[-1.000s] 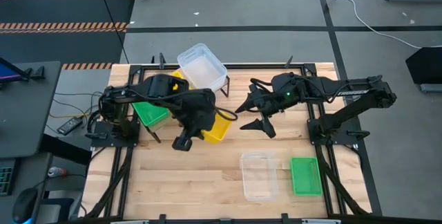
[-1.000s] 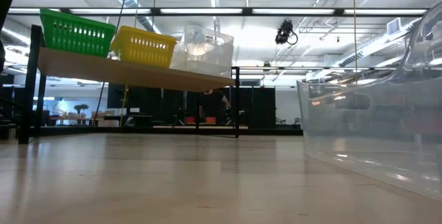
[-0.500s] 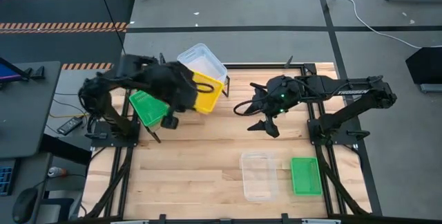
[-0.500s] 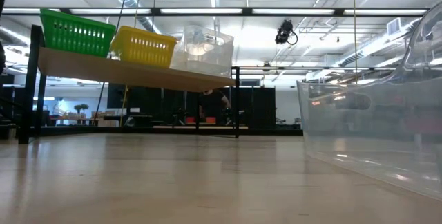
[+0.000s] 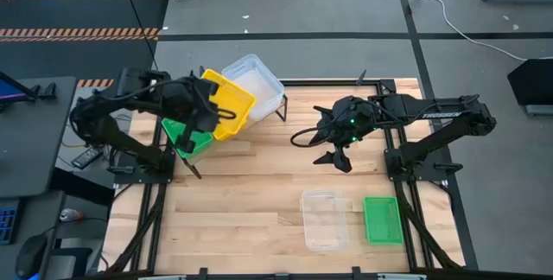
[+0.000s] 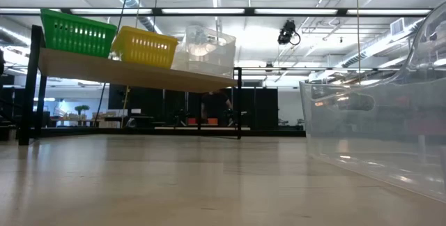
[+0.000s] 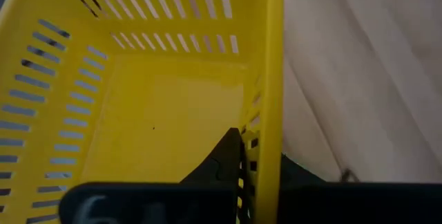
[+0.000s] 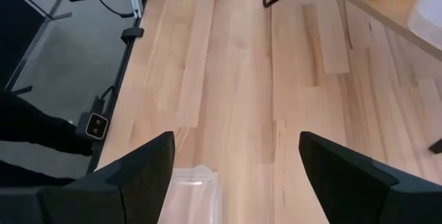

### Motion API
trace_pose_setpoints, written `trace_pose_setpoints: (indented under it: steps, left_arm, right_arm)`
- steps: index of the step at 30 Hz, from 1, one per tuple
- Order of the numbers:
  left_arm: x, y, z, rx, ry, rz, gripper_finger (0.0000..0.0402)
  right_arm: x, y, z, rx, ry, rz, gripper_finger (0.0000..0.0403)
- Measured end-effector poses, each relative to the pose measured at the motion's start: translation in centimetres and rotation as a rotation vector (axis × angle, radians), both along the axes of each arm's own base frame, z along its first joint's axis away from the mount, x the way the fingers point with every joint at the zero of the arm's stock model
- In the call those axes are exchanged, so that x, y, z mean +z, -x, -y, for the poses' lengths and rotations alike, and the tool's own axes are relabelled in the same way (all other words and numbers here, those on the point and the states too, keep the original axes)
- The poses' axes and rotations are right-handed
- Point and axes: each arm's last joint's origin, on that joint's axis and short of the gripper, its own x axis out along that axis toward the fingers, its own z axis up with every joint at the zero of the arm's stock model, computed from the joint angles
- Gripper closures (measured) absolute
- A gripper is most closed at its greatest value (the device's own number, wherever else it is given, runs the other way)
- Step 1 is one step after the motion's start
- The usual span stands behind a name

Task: Stack baskets on shelf by color
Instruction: Stack the yellow bin on top of the other yellow bin on the shelf

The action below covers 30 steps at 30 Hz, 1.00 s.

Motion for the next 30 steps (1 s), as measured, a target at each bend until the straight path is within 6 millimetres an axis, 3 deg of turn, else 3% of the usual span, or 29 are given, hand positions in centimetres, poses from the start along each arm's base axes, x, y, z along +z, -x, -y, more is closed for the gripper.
trace_pose_setpoints:
  steps: [7,13,20,30]
  left_arm:
    - [-4.1,2.7,-0.1,-0.112,-0.068,-0.163,0.0393]
    - [-6.4,2.5,-0.8,-0.169,-0.108,-0.226,0.0387]
    - [-9.3,1.5,-3.3,-0.196,-0.223,-0.316,0.0392]
    - [-10.2,1.3,-4.8,-0.198,-0.215,-0.313,0.0384]
  right_arm:
    - [0.0,0.0,0.2,-0.006,0.003,0.001,0.0089]
    - [0.0,0.0,0.6,-0.024,0.0,0.001,0.0089]
    - [0.0,0.0,0.6,-0.066,-0.046,-0.011,0.0089]
    - [-0.1,0.0,0.2,-0.072,-0.071,-0.031,0.0089]
